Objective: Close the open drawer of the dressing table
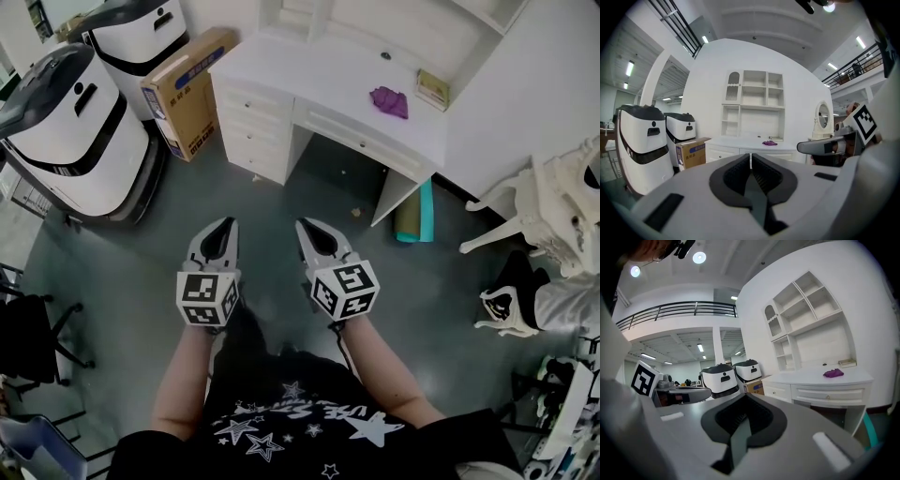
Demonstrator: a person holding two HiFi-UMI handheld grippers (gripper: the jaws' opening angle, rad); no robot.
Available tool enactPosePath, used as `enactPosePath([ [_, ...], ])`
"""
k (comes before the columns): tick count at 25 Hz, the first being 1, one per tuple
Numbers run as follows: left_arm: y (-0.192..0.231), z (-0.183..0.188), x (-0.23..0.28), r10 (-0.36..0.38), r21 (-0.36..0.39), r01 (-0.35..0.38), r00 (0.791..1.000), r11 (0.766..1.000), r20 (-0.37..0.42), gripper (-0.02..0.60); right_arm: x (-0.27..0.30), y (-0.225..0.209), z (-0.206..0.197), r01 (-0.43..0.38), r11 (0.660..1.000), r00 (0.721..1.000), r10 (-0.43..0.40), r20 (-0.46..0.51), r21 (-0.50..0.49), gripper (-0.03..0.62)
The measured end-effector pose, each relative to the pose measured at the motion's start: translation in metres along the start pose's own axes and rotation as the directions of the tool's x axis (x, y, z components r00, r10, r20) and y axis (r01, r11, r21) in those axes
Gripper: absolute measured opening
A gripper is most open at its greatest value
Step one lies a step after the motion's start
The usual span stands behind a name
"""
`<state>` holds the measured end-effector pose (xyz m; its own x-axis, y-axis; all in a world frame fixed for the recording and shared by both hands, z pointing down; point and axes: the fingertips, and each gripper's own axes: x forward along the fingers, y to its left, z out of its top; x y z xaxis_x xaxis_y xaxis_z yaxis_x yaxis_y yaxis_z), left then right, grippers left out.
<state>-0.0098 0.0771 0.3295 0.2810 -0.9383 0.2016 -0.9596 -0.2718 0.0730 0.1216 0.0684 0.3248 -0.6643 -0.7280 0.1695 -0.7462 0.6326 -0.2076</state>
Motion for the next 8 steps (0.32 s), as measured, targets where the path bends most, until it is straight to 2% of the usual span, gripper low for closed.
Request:
enactPosePath([
  [8,-0.042,-0.003,-0.037,0.031,-0.04,-0.031,0.999,0.999,0.01,0.02,-0.055,-0.001,-0.017,0.014,1.0,1.0,-0.014,-0.017,0.012,0.003],
])
